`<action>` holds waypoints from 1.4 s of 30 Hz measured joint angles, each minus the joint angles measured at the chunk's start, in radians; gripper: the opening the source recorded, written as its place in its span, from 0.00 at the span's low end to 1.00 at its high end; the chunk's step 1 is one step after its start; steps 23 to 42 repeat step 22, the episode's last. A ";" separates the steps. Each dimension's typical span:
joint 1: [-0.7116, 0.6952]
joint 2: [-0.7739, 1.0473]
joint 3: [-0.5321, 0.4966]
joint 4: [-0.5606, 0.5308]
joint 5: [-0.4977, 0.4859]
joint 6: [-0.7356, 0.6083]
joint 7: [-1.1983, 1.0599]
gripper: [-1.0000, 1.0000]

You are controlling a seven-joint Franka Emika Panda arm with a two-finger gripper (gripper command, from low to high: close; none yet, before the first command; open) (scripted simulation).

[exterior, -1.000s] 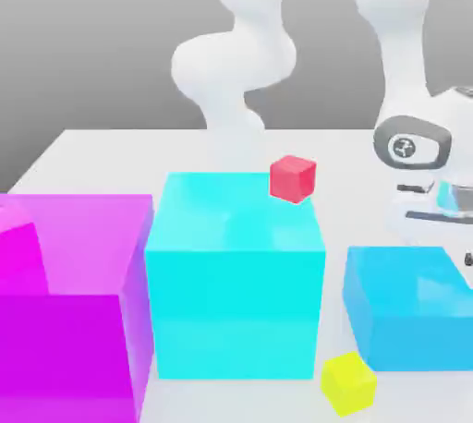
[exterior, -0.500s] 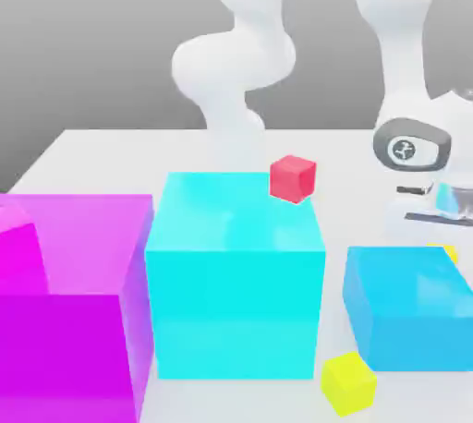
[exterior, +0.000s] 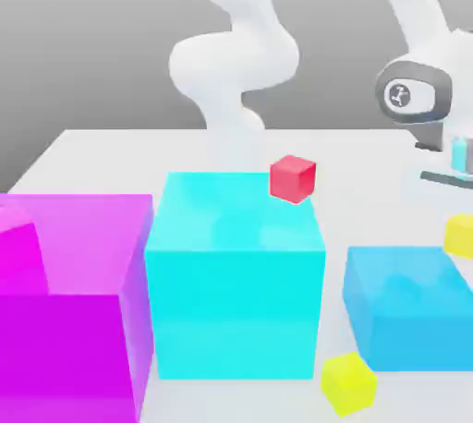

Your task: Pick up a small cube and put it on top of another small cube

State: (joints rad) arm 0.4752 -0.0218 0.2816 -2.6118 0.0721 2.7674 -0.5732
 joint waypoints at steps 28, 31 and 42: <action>-0.244 0.296 -0.210 0.139 -0.122 -0.022 0.368 1.00; -0.244 0.296 -0.210 0.139 -0.122 -0.022 0.368 1.00; -0.244 0.296 -0.210 0.139 -0.122 -0.022 0.368 1.00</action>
